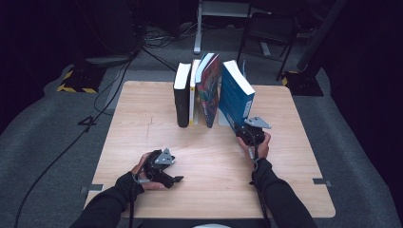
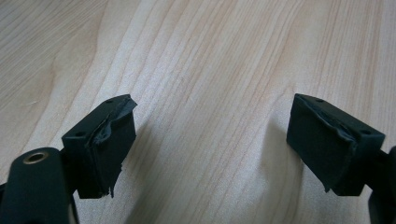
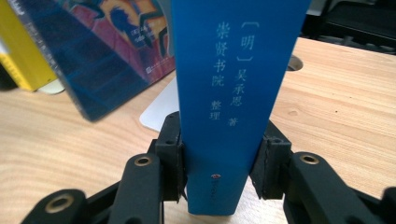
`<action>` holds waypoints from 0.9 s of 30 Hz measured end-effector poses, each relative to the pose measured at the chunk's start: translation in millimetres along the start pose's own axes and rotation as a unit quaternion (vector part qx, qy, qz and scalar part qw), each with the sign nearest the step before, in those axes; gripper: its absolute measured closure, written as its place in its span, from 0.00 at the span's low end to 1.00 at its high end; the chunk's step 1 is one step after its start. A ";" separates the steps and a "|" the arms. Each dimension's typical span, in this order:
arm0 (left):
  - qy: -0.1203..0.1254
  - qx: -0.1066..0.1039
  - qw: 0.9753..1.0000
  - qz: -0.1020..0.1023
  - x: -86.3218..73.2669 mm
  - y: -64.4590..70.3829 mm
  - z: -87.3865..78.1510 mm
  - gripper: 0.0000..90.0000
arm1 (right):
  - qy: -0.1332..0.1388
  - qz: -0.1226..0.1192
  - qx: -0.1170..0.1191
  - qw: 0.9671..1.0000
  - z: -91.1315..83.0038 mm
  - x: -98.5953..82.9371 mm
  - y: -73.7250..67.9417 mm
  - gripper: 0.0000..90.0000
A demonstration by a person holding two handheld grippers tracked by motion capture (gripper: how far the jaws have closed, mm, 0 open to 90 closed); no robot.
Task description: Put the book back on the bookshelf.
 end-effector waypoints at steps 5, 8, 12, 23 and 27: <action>0.000 0.000 1.000 0.000 0.0 0.0 0.0 0.18 | 0.006 0.029 -0.016 0.999 9.5 3.8 -4.6 0.67; 0.000 0.000 1.000 0.000 0.0 -0.1 0.0 0.18 | 0.002 0.035 -0.024 0.999 13.3 6.6 -7.8 0.67; 0.000 0.000 1.000 0.001 0.0 -0.2 0.0 0.17 | 0.002 0.031 -0.026 0.999 15.0 7.7 -9.7 0.67; 0.000 -0.002 1.000 0.001 0.3 0.0 0.3 0.17 | -0.006 0.031 -0.023 0.999 20.0 13.9 -11.6 0.66; 0.000 -0.001 1.000 0.000 0.3 0.3 0.3 0.18 | -0.012 0.044 -0.012 0.999 19.5 16.7 -10.4 0.63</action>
Point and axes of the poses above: each handheld gripper's, and its own axes: z roughly forward along the jaws, x roughly out of its top, y roughly to its right, the point moved 4 cm from there along z, roughly forward along the jaws, and after that the axes turned 4 degrees about z, right-handed, at the moved point
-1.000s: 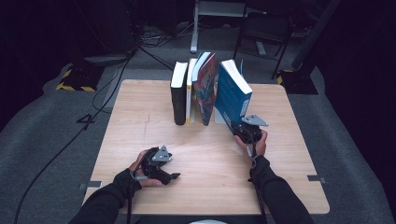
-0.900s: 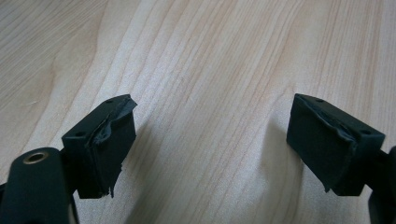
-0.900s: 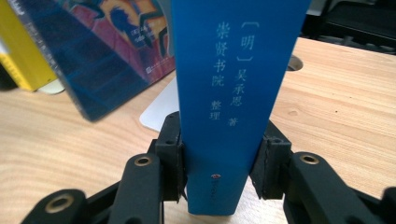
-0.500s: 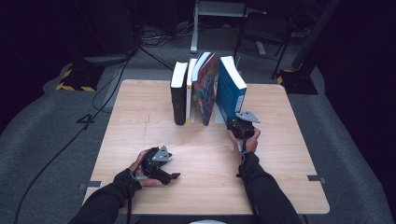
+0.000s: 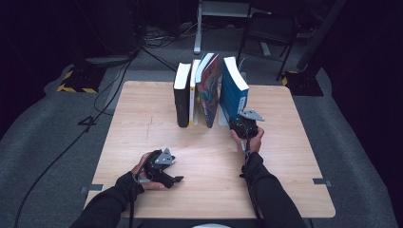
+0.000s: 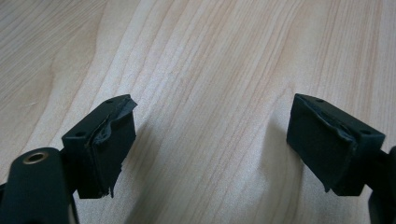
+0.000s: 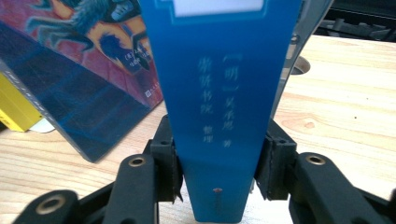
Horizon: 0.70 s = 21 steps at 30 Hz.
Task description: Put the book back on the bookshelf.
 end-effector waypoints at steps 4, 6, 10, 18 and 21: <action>0.000 0.001 1.000 0.000 -0.1 0.1 -0.1 0.18 | -0.002 -0.026 0.002 1.000 -4.3 5.5 -0.6 0.61; 0.000 0.001 1.000 0.000 0.0 0.1 -0.1 0.18 | 0.013 -0.042 0.003 0.999 -10.2 13.4 -2.1 0.61; 0.000 0.000 1.000 0.000 0.0 0.1 0.0 0.18 | 0.031 -0.065 0.006 0.997 -20.5 29.9 -4.7 0.62; 0.000 0.000 1.000 0.000 0.0 0.1 0.0 0.18 | 0.027 -0.086 0.019 0.996 -26.5 48.2 -5.4 0.63; 0.000 0.000 1.000 0.000 0.0 0.1 0.0 0.18 | 0.019 -0.087 0.020 0.996 -27.1 49.3 -5.2 0.63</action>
Point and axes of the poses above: each handheld gripper's, and its own axes: z roughly forward along the jaws, x roughly out of its top, y roughly to its right, the point moved 4 cm from there along z, roughly forward along the jaws, and after that the axes turned 4 degrees about z, right-handed, at the moved point
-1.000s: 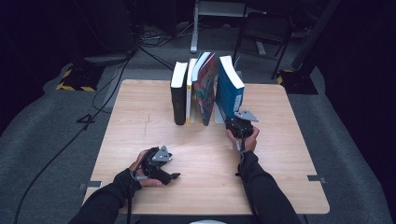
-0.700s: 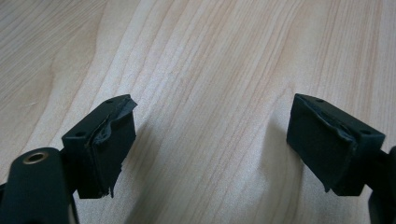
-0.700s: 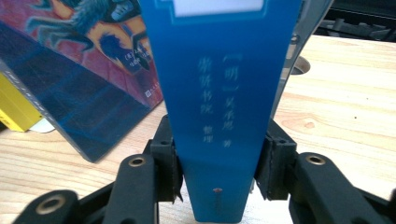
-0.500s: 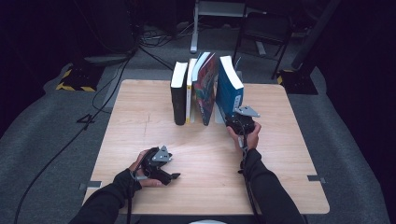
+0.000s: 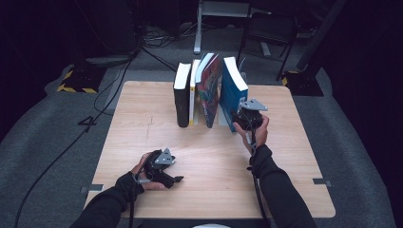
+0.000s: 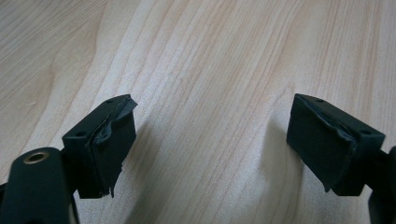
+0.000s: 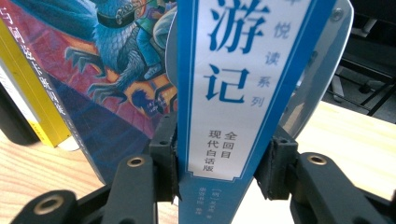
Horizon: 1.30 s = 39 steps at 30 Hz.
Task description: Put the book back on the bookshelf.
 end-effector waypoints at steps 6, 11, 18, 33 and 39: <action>0.000 0.000 1.000 0.000 0.0 0.0 0.0 0.18 | -0.014 -0.001 0.015 1.000 -6.8 -0.6 3.4 0.61; 0.000 0.000 1.000 0.000 0.0 0.0 0.0 0.18 | -0.030 -0.020 0.029 0.999 -14.4 -0.4 6.3 0.59; 0.000 -0.001 1.000 0.000 0.1 0.0 0.2 0.18 | -0.049 -0.050 0.044 0.997 -24.6 -2.5 12.8 0.51; 0.000 -0.001 1.000 0.000 0.2 0.0 0.3 0.17 | -0.103 -0.130 0.072 0.984 -43.0 -13.7 15.8 0.48; 0.000 0.000 1.000 0.000 0.3 0.1 0.3 0.17 | -0.127 -0.159 0.083 0.976 -53.6 -23.6 17.9 0.46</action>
Point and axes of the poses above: each handheld gripper's, and its own axes: z roughly forward along the jaws, x roughly out of its top, y roughly to its right, the point moved 4 cm from there along z, roughly forward along the jaws, and after that the axes turned 4 degrees about z, right-handed, at the moved point
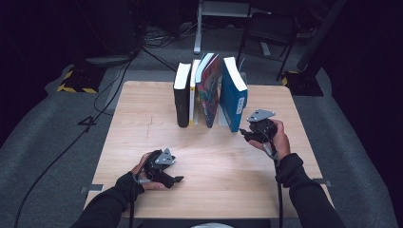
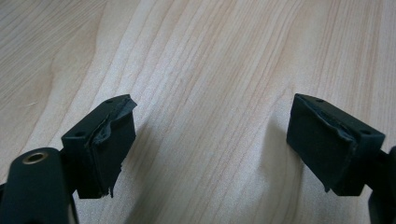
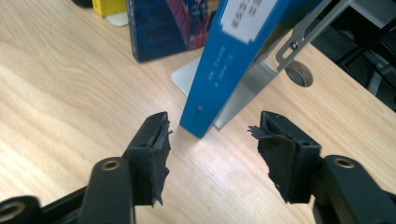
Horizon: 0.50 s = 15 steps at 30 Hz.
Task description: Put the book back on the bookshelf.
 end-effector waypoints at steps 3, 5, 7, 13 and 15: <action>0.000 0.001 1.000 0.000 0.0 0.2 0.0 0.18 | -0.010 -0.007 0.000 1.000 -2.8 -6.3 -0.4 0.44; 0.000 0.001 1.000 0.000 0.0 0.2 0.0 0.18 | -0.014 -0.011 0.004 1.000 -5.0 -10.7 -0.6 0.43; 0.000 0.001 1.000 0.000 0.0 0.2 0.0 0.18 | -0.015 -0.015 0.006 1.000 -7.3 -15.3 -1.1 0.42; 0.000 0.001 1.000 0.000 0.0 0.2 0.0 0.18 | -0.033 -0.022 0.009 0.999 -12.0 -26.6 -1.7 0.37; 0.000 0.002 1.000 -0.001 -0.1 0.4 -0.1 0.18 | -0.039 -0.028 0.018 0.999 -15.1 -32.0 -3.6 0.36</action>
Point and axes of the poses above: each handheld gripper's, and its own axes: z roughly forward along the jaws, x roughly out of its top, y roughly to its right, the point moved 4 cm from there along z, roughly forward along the jaws, and after that the axes turned 4 degrees about z, right-handed, at the moved point
